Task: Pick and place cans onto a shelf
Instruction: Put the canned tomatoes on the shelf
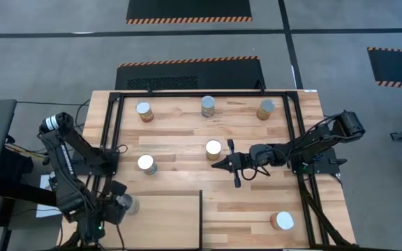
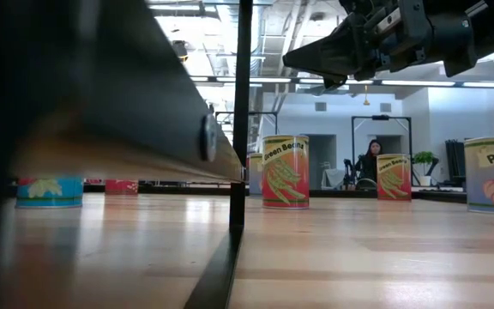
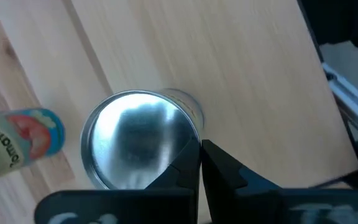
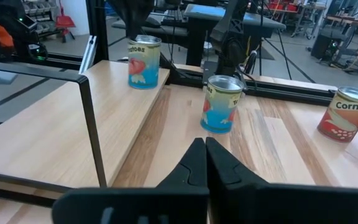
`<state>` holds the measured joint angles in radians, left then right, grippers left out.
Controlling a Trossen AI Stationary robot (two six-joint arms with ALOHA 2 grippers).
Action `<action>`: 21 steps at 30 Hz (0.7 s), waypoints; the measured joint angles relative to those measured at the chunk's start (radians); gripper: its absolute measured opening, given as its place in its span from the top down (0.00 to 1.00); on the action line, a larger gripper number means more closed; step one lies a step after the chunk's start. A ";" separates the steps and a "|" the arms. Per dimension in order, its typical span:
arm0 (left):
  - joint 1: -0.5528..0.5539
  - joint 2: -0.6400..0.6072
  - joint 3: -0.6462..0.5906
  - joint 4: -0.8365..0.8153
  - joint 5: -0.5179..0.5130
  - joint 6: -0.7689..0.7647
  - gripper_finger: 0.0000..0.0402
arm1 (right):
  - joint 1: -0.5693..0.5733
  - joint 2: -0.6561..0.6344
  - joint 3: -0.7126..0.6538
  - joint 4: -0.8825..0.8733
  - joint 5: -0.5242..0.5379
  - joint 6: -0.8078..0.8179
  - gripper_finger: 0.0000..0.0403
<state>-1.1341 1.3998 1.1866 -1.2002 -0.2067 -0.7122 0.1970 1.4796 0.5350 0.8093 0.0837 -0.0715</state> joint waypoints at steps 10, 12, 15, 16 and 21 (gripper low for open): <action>-0.009 -0.002 0.001 -0.015 0.106 -0.003 1.00 | 0.000 0.000 0.000 0.000 0.000 0.012 0.99; -0.011 -0.001 0.003 -0.021 0.118 -0.004 1.00 | 0.003 0.000 0.000 0.000 0.000 0.012 0.99; -0.011 0.001 0.019 -0.062 0.126 -0.018 1.00 | 0.006 0.000 0.000 0.000 0.000 0.012 0.99; -0.011 0.001 0.028 -0.066 0.127 -0.020 1.00 | 0.006 0.000 0.000 0.000 0.000 0.012 0.99; -0.011 0.001 0.045 -0.080 0.123 -0.027 1.00 | 0.006 0.000 0.000 0.000 0.000 0.012 0.99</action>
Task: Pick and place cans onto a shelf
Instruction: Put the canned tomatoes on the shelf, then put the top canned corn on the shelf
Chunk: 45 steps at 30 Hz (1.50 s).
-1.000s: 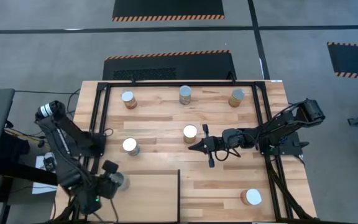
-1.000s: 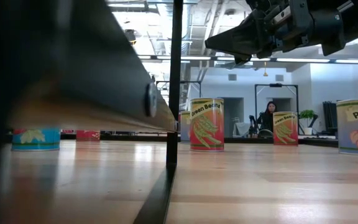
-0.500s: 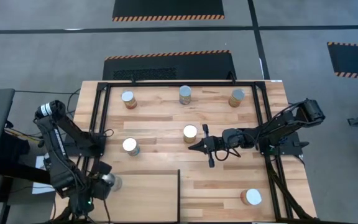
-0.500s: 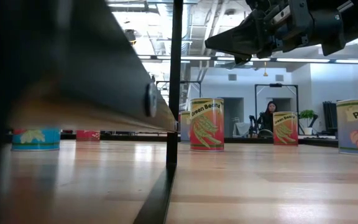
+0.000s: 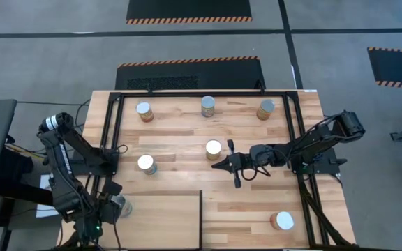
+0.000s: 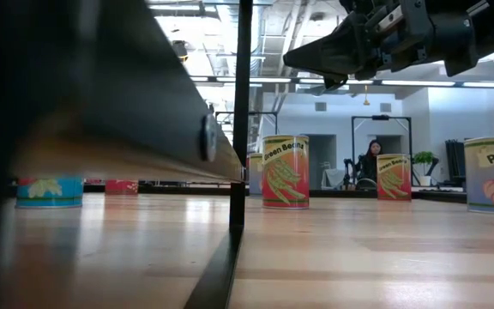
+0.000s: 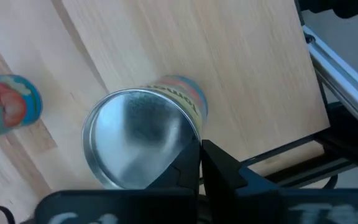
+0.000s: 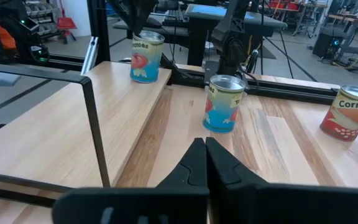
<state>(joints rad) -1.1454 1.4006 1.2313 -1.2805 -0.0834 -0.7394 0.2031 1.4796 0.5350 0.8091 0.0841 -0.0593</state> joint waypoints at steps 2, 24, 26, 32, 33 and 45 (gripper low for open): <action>0.000 0.000 0.001 0.002 0.000 -0.023 1.00 | 0.000 0.000 0.000 0.000 0.000 0.000 0.99; 0.000 0.000 0.009 0.011 0.011 -0.207 0.86 | 0.000 0.000 0.000 0.000 -0.001 0.000 0.99; 0.000 0.000 0.030 0.009 -0.025 -0.215 0.85 | 0.000 0.000 0.000 0.000 -0.001 0.000 0.99; 0.028 -0.022 0.090 -0.024 -0.251 -0.169 0.91 | 0.000 -0.022 0.000 -0.007 -0.001 -0.002 0.99; 0.049 -0.033 0.090 -0.023 -0.283 -0.145 0.94 | 0.000 -0.033 0.000 -0.017 -0.001 -0.002 0.99; 0.525 -0.369 -0.188 0.405 -0.234 0.371 1.00 | -0.016 -0.127 0.000 -0.128 0.040 -0.100 0.99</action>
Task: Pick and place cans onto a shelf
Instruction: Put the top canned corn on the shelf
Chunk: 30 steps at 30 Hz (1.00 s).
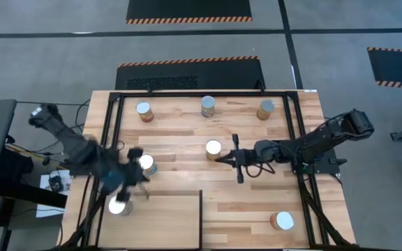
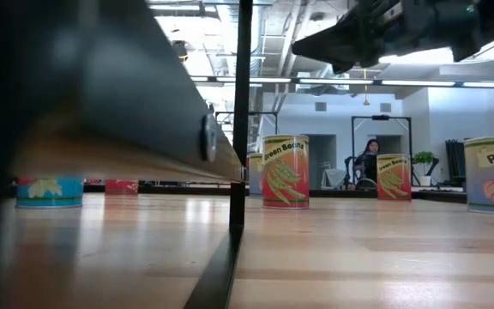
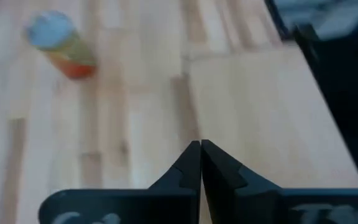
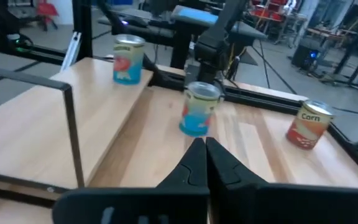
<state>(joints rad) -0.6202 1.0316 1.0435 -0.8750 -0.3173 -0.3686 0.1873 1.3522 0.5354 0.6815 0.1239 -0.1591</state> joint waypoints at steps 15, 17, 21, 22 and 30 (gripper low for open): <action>0.974 -0.022 -0.086 -0.047 0.225 0.405 1.00 | -0.012 0.141 -0.001 0.198 -0.047 0.013 1.00; 1.072 0.021 -0.086 -0.058 0.231 0.450 1.00 | 0.006 0.135 -0.001 0.191 -0.047 0.015 0.99; 1.212 0.116 -0.086 -0.048 0.224 0.569 0.95 | 0.039 0.132 -0.001 0.205 -0.037 -0.009 0.99; 1.238 0.142 -0.086 -0.048 0.224 0.588 0.93 | 0.048 0.132 -0.001 0.206 -0.027 -0.015 0.99; 1.319 0.315 -0.086 0.022 0.105 0.669 0.72 | 0.081 0.132 -0.001 0.213 0.010 -0.049 0.99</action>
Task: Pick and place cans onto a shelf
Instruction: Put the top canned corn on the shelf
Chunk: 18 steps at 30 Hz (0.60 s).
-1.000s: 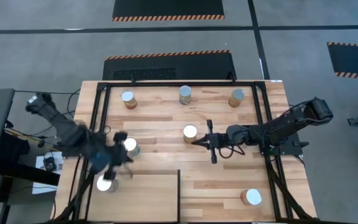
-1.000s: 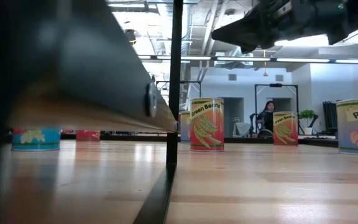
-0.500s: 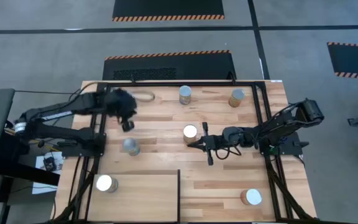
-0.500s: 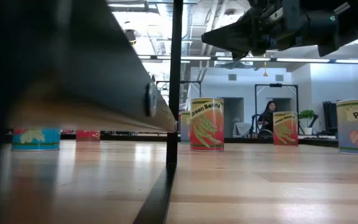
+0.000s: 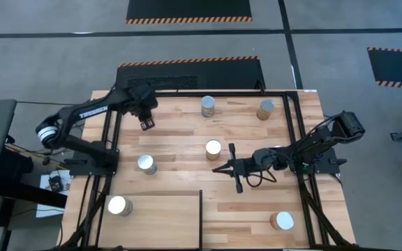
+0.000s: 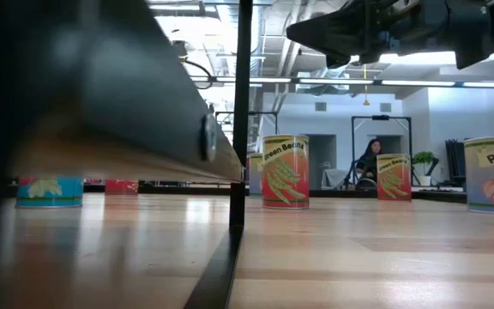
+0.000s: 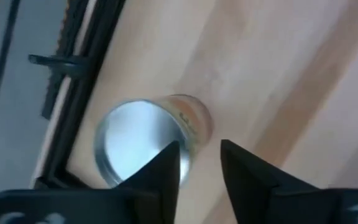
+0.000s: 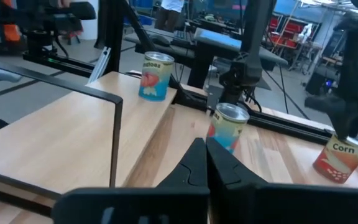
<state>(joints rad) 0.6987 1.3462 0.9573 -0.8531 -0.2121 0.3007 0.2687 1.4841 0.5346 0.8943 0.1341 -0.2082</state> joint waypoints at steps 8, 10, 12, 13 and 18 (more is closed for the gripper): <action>-0.001 0.091 0.001 0.030 -0.107 0.029 0.64 | 0.000 0.000 0.000 0.004 0.002 -0.002 0.99; -0.001 0.104 0.002 0.044 -0.135 0.037 0.67 | 0.000 0.000 0.000 0.004 0.002 -0.002 0.99; -0.001 0.108 0.002 0.050 -0.145 0.048 0.72 | 0.000 0.000 0.000 0.004 0.002 -0.002 0.99; -0.001 0.108 0.002 0.052 -0.145 0.057 0.76 | 0.000 0.000 0.000 0.004 0.002 -0.002 0.99; 0.000 0.105 0.003 0.058 -0.152 0.115 0.97 | 0.000 0.000 0.000 0.004 0.002 -0.002 0.99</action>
<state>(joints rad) 0.6983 1.4513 0.9600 -0.7955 -0.3637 0.4153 0.2687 1.4841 0.5346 0.8986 0.1356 -0.2103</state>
